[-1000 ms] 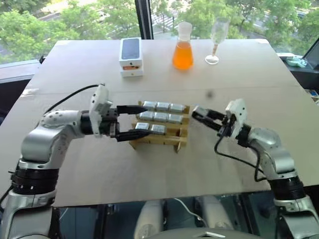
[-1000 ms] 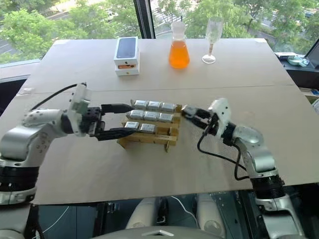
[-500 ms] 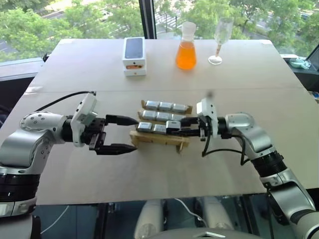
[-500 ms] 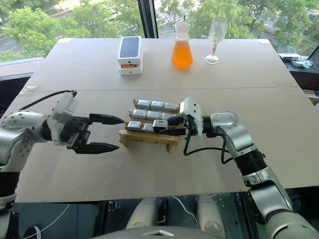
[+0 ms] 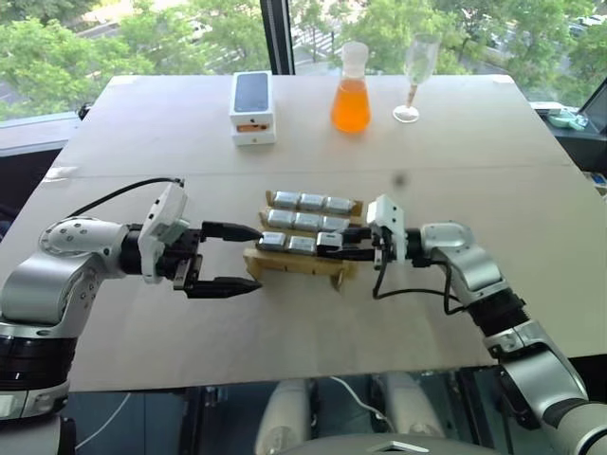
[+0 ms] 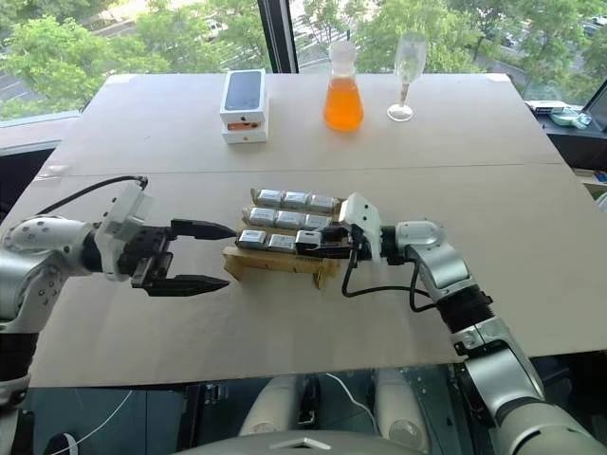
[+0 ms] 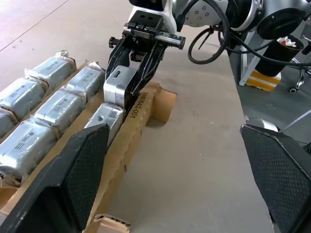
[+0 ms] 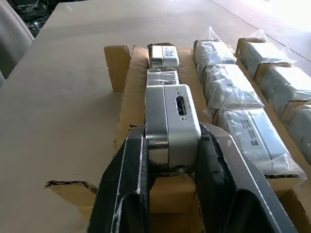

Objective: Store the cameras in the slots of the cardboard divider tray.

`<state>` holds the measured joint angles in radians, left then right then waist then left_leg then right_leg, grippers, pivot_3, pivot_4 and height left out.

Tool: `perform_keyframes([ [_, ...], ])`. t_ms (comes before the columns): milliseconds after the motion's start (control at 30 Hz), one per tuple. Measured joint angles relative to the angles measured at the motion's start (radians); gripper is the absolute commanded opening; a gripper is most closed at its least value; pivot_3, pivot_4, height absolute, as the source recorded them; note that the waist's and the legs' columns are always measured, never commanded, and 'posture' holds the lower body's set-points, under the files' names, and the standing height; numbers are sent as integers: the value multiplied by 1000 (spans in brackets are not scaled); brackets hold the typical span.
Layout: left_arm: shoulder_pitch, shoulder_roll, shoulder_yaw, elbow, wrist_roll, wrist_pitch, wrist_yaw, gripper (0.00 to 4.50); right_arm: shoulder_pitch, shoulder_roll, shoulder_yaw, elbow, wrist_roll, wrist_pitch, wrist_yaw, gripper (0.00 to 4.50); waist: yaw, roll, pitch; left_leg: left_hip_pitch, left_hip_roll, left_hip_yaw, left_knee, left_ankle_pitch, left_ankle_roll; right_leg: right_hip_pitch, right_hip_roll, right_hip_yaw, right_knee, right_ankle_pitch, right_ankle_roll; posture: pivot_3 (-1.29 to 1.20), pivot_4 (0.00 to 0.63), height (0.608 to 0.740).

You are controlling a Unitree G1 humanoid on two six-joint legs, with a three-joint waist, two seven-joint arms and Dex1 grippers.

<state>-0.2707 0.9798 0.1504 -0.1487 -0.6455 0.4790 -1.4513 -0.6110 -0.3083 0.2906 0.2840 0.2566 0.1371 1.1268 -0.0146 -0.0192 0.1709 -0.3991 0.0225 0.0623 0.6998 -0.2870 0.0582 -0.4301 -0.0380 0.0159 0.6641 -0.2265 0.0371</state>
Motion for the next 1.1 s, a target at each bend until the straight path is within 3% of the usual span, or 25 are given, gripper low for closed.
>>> perform_keyframes([
  [33,0,-1,-1,0,0,-1,1,4500,0,-3,0,0,0,0,2,735,0,0,0,0,0,0,0,0,0,0,0,0,0,0,0,0,150,740],
  [267,-4,-3,-4,1,0,-3,3,4500,22,-18,-1,-28,22,39,43,4170,1,0,0,0,0,0,0,0,0,0,0,0,0,0,0,0,150,740],
  [300,-5,-4,-4,1,0,-3,4,4500,28,-16,-3,-35,27,44,41,4482,0,0,0,0,0,0,0,0,0,0,0,0,0,0,0,0,150,740],
  [467,-8,-47,-3,10,-5,-9,22,4500,49,-34,-55,-79,91,77,67,4482,3,0,0,0,0,0,0,0,0,0,0,0,-1,0,0,0,150,740],
  [667,9,-232,7,99,-4,-92,130,4500,87,-70,-180,-190,233,126,99,4482,4,0,0,-1,0,-1,0,0,0,0,-1,-1,-1,1,0,0,150,740],
  [900,81,-223,37,144,58,-153,167,4500,314,-164,-270,-327,296,173,76,4482,4,0,0,-1,-1,-1,-1,-2,3,0,-7,-2,-2,0,0,0,150,740],
  [1100,221,-241,83,108,101,-172,289,4500,499,-220,-385,-315,286,51,72,4482,2,0,0,0,-1,0,-1,-2,3,1,-8,-1,-2,0,0,0,150,740],
])
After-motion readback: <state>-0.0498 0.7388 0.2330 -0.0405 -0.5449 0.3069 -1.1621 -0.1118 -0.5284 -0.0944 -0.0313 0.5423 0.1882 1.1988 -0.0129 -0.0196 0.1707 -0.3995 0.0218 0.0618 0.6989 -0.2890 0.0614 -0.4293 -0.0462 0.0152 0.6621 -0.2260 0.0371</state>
